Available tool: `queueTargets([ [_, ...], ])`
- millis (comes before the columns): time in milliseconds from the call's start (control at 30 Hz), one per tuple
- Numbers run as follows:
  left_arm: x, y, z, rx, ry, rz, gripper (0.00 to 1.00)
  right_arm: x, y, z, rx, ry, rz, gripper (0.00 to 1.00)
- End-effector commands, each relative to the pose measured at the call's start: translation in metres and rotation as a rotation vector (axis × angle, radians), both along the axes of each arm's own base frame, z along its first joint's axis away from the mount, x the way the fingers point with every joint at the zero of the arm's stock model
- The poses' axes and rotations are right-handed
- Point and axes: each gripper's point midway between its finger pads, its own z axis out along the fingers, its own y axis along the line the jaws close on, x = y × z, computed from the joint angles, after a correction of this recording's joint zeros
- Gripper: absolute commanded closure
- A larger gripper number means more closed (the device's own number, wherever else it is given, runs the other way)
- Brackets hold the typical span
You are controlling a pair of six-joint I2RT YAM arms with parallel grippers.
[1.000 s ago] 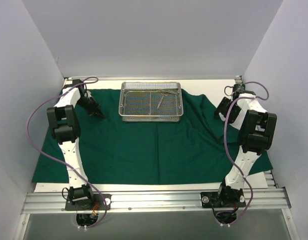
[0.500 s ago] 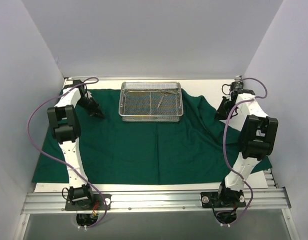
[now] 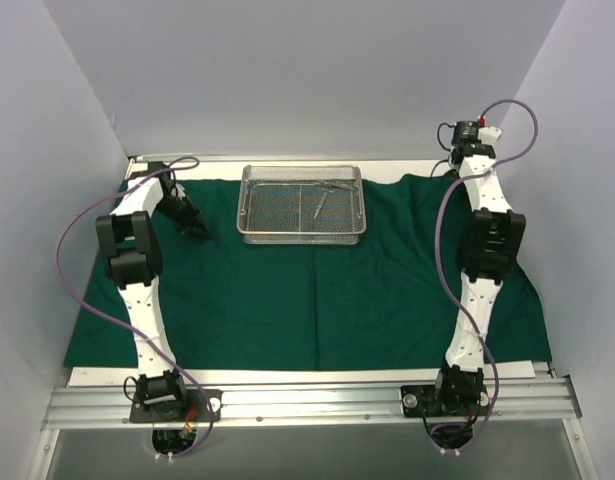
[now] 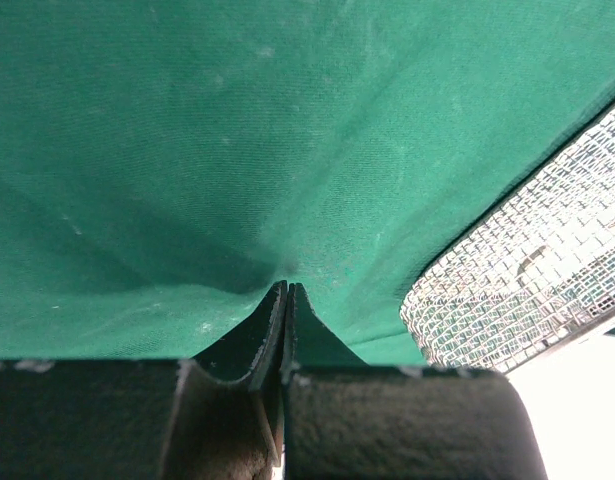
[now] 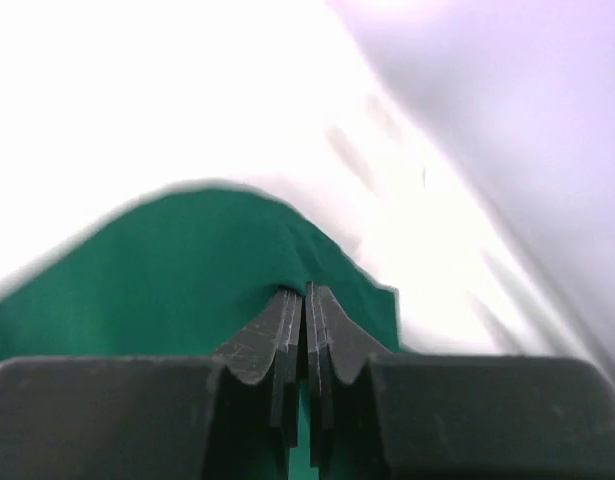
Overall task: Open and lay out the surgical kit
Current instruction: Smooth out the surgical kit at the center of the board.
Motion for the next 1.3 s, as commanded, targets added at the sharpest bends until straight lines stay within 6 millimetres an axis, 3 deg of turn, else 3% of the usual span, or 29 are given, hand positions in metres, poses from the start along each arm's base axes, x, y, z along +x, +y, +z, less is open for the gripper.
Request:
queueTargets([
  [0, 0.002, -0.005, 0.010, 0.003, -0.038, -0.022, 0.98, 0.040, -0.074, 0.047, -0.282, -0.103, -0.162, 1.00],
  [33, 0.002, -0.006, 0.009, 0.006, -0.039, -0.023, 0.98, 0.052, -0.079, 0.020, -0.284, -0.066, -0.139, 1.00],
  [67, 0.001, -0.009, 0.009, 0.006, -0.038, -0.026, 0.98, 0.060, -0.089, 0.042, -0.316, -0.115, -0.164, 1.00],
  [133, 0.001, -0.010, 0.011, 0.009, -0.042, -0.029, 0.98, 0.061, -0.099, 0.034, -0.346, -0.093, -0.169, 0.82],
  [167, 0.001, -0.011, 0.011, 0.012, -0.042, -0.029, 0.98, 0.058, -0.104, 0.036, -0.357, -0.096, -0.185, 0.68],
  [200, -0.001, -0.010, 0.013, 0.016, -0.044, -0.027, 0.98, 0.056, -0.104, 0.026, -0.349, -0.085, -0.177, 0.54],
  [233, 0.000, -0.010, 0.014, 0.017, -0.052, -0.027, 0.98, 0.054, -0.102, 0.038, -0.340, -0.105, -0.161, 0.52],
  [300, -0.004, -0.010, 0.012, 0.017, -0.047, -0.025, 0.98, 0.051, -0.092, 0.028, -0.308, -0.084, -0.107, 0.38],
  [333, -0.004, -0.011, 0.012, 0.015, -0.047, -0.026, 0.98, 0.048, -0.089, 0.041, -0.296, -0.105, -0.096, 0.37],
  [467, -0.001, -0.014, 0.012, -0.003, -0.056, -0.026, 0.98, 0.034, -0.076, 0.050, -0.248, -0.105, -0.057, 0.35],
  [567, 0.000, -0.015, 0.012, -0.004, -0.058, -0.028, 0.98, 0.027, -0.069, 0.048, -0.210, -0.099, -0.025, 0.40],
  [667, 0.004, -0.013, 0.014, 0.010, -0.070, -0.026, 0.98, 0.036, -0.047, 0.030, -0.089, -0.116, 0.094, 0.50],
  [733, 0.007, -0.011, 0.015, 0.026, -0.075, -0.022, 0.98, 0.052, -0.016, 0.018, 0.063, -0.168, 0.241, 0.60],
  [800, 0.013, -0.009, 0.022, 0.034, -0.099, -0.017, 0.98, 0.067, 0.001, 0.018, 0.143, -0.222, 0.321, 0.73],
  [833, 0.014, -0.009, 0.024, 0.037, -0.101, -0.017, 0.98, 0.073, 0.005, 0.008, 0.172, -0.218, 0.340, 0.77],
  [867, 0.019, -0.008, 0.027, 0.041, -0.113, -0.015, 0.98, 0.078, 0.006, 0.007, 0.182, -0.224, 0.342, 0.81],
  [900, 0.020, -0.008, 0.027, 0.043, -0.115, -0.014, 0.98, 0.090, 0.002, 0.021, 0.173, -0.266, 0.336, 0.82],
  [933, 0.021, -0.009, 0.027, 0.044, -0.118, -0.017, 0.98, 0.095, 0.001, 0.006, 0.200, -0.262, 0.314, 0.82],
  [967, 0.022, -0.008, 0.027, 0.044, -0.119, -0.014, 0.98, 0.100, -0.001, 0.005, 0.219, -0.278, 0.312, 0.80],
  [1000, 0.022, -0.009, 0.026, 0.039, -0.117, -0.014, 0.98, 0.108, -0.005, 0.014, 0.217, -0.312, 0.304, 0.71],
  [1033, 0.023, -0.009, 0.026, 0.037, -0.117, -0.012, 0.98, 0.111, -0.008, 0.001, 0.238, -0.309, 0.272, 0.68],
  [1100, 0.024, -0.012, 0.025, 0.027, -0.118, -0.012, 0.98, 0.116, -0.012, -0.004, 0.279, -0.339, 0.255, 0.76],
  [1167, 0.027, -0.013, 0.028, 0.024, -0.129, -0.010, 0.98, 0.122, -0.008, -0.018, 0.347, -0.366, 0.240, 0.95],
  [1267, 0.030, -0.016, 0.030, 0.018, -0.145, -0.012, 0.98, 0.119, -0.009, -0.044, 0.398, -0.342, 0.183, 1.00],
])
